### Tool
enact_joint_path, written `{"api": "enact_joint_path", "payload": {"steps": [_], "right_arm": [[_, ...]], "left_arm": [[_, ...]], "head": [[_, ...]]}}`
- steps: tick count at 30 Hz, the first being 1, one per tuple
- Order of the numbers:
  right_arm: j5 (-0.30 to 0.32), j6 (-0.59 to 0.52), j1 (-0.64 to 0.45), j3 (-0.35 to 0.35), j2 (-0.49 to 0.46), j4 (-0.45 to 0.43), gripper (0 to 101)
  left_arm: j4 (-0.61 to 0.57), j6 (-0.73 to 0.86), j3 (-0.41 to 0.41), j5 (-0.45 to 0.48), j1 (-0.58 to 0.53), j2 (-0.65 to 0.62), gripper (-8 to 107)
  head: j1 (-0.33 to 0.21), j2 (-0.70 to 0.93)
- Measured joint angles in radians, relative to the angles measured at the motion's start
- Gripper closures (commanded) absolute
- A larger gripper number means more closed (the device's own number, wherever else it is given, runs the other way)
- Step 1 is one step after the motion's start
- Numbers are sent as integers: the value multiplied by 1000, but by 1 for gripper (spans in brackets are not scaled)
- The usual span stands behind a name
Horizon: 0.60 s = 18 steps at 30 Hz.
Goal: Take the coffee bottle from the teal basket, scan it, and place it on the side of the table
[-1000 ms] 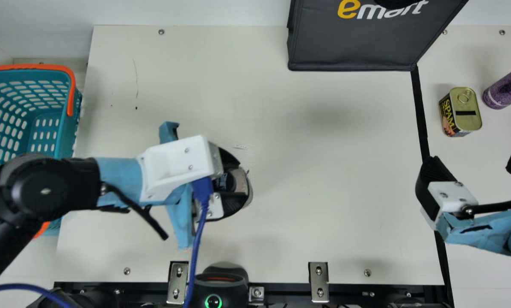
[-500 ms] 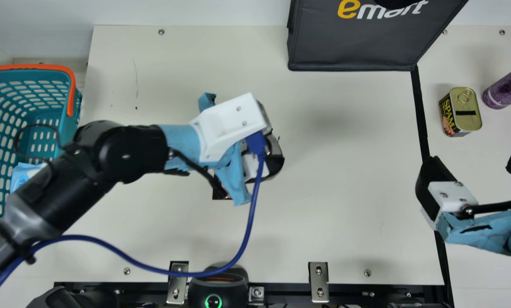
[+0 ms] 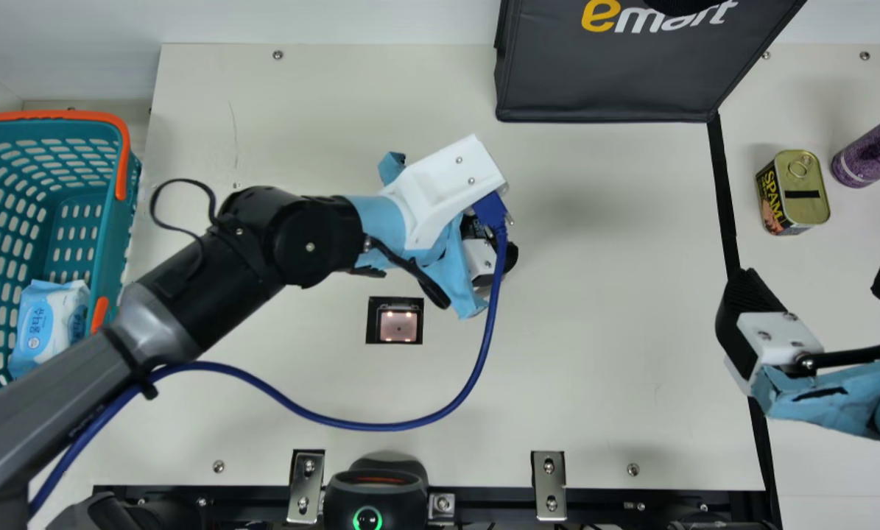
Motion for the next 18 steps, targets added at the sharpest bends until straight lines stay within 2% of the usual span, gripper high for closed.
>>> {"api": "enact_joint_path", "payload": {"steps": [18], "right_arm": [[0, 0, 0, 0, 0, 0, 6]], "left_arm": [[32, -109, -21, -14, 1, 36, 33]], "head": [[0, 2]]}}
